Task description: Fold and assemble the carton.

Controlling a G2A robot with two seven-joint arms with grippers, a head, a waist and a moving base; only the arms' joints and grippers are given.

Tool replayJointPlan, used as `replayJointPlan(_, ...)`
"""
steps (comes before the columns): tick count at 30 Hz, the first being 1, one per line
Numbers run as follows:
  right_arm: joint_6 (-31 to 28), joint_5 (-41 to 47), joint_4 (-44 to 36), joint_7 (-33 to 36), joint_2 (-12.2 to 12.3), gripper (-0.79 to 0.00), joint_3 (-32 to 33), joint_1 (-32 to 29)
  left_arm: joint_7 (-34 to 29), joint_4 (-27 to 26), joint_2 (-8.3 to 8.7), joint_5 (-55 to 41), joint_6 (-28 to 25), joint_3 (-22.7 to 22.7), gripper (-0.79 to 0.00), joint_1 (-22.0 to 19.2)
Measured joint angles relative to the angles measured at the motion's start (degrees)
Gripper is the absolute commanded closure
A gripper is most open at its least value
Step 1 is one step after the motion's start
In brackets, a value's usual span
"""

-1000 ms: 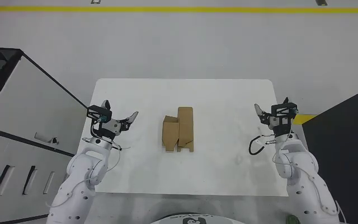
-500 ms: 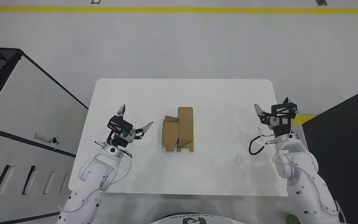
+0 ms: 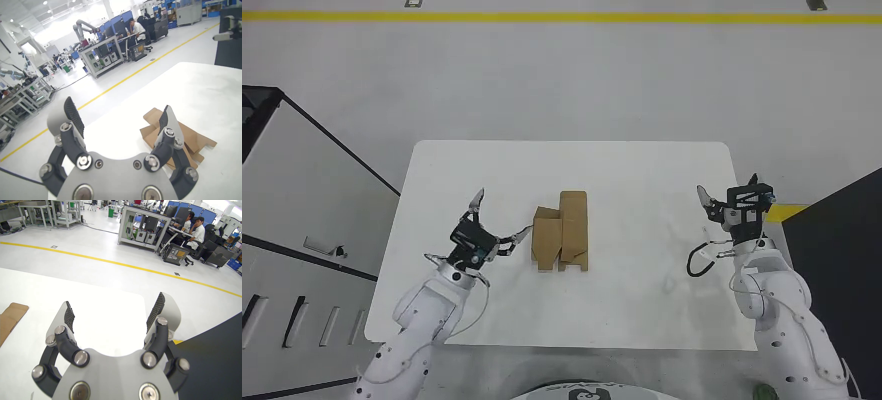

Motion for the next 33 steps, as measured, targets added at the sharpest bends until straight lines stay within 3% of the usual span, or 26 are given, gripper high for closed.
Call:
replayJointPlan(3, 0.00, 0.00, 0.00, 0.00, 0.00, -0.785, 0.00, 0.00, -1.15, 1.03, -0.21, 10.09, 1.87, 2.52, -0.785, -0.65)
replayJointPlan(12, 0.00, 0.00, 0.00, 0.00, 0.00, -0.785, 0.00, 0.00, -0.87, 0.64, -0.19, 11.55, 2.53, 2.47, -0.785, -0.81)
replayJointPlan(16, 0.00, 0.00, 0.00, 0.00, 0.00, -0.785, 0.00, 0.00, 2.29, 0.38, -0.01, 18.89, 4.88, 4.53, -0.785, -0.16)
replayJointPlan(21, 0.00, 0.00, 0.00, 0.00, 0.00, -0.785, 0.00, 0.00, -2.12, 1.69, -0.03, 28.91, 4.83, 8.12, -0.785, 0.09)
replayJointPlan(33, 0.00, 0.00, 0.00, 0.00, 0.00, -0.785, 0.00, 0.00, -6.34, 1.87, -0.17, 31.45, 4.01, 9.59, -0.785, 0.12)
